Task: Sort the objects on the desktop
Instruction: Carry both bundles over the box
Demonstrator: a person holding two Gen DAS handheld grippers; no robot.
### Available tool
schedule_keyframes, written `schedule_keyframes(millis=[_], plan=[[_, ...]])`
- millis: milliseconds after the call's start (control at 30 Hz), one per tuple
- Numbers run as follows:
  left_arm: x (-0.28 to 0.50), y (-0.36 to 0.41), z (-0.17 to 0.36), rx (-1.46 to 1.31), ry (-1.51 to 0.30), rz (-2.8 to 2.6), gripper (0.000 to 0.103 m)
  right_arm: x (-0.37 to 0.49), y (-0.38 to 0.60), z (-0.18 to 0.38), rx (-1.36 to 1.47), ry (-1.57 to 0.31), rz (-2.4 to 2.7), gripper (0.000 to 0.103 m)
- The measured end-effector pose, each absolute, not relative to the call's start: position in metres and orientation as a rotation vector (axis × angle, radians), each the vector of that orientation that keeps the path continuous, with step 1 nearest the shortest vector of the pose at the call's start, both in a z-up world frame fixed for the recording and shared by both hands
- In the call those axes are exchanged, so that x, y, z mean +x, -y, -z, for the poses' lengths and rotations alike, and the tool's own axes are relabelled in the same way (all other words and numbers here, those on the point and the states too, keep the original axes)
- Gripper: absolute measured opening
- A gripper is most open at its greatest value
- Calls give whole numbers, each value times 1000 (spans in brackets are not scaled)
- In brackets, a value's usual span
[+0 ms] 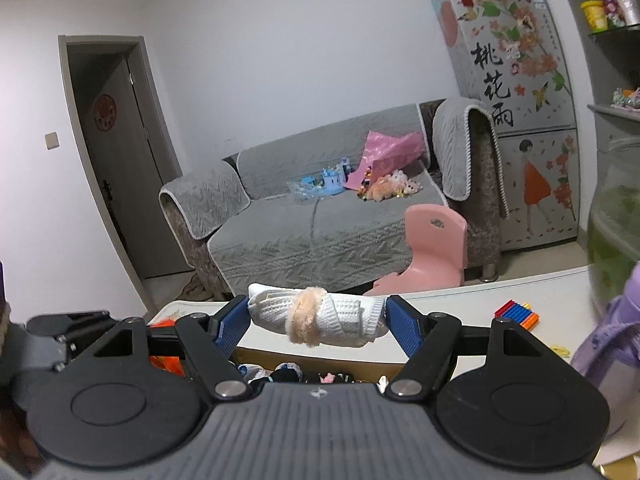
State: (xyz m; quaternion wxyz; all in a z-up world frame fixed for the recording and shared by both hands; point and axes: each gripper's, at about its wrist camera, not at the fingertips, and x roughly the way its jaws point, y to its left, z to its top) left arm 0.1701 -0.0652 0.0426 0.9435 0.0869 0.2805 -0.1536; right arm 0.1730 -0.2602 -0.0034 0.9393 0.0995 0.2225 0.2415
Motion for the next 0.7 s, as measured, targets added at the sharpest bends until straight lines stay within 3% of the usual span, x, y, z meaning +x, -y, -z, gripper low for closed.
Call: schedule_keyframes(millis=[700], plan=[[231,80,59,167,-792,370,76,233,220,64,112,-695,-454,71]])
